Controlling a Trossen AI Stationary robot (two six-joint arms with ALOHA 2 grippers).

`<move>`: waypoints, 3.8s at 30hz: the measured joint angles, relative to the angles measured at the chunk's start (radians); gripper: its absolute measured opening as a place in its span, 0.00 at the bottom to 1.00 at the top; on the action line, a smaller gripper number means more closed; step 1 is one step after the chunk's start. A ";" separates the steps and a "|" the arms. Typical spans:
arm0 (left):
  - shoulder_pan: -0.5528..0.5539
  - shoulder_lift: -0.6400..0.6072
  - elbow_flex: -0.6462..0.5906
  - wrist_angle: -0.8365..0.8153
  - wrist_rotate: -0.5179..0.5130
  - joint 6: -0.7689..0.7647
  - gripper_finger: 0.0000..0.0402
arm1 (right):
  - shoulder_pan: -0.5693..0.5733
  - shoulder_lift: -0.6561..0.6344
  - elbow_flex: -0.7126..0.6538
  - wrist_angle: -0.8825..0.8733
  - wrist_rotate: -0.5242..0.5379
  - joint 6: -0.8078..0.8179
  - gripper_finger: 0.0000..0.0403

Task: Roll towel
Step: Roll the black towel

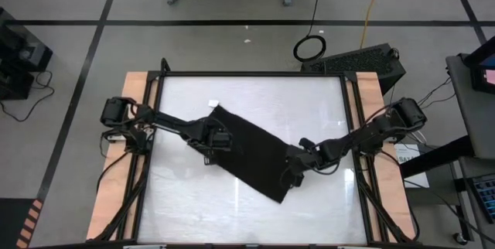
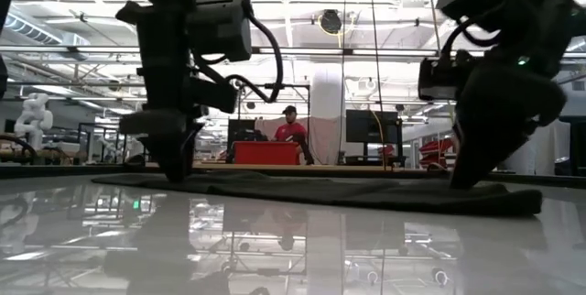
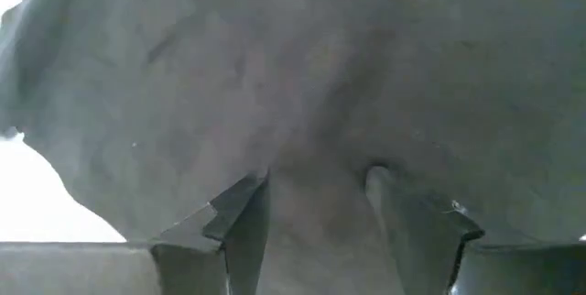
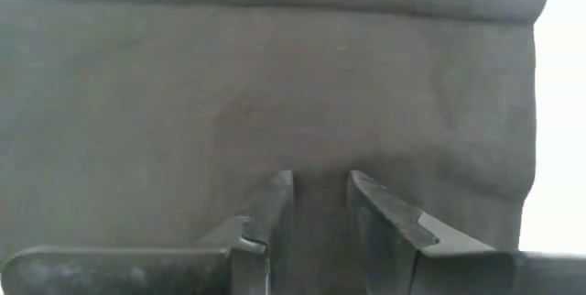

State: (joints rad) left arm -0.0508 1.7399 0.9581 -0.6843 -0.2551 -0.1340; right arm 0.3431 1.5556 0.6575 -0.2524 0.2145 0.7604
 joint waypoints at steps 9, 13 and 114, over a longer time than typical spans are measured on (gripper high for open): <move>0.085 0.006 -0.005 0.131 -0.102 0.205 0.49 | 0.127 0.007 -0.004 0.145 -0.017 0.184 0.25; 0.135 0.007 -0.005 0.195 -0.109 0.279 0.49 | 0.160 0.042 -0.004 0.236 -0.001 0.255 0.25; -0.267 0.026 0.179 0.038 -0.031 0.140 0.49 | 0.101 0.137 0.215 0.154 0.016 -0.345 0.31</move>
State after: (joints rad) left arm -0.3176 1.7657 1.1370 -0.6459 -0.2860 0.0055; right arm 0.4438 1.6924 0.8726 -0.0983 0.2305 0.4155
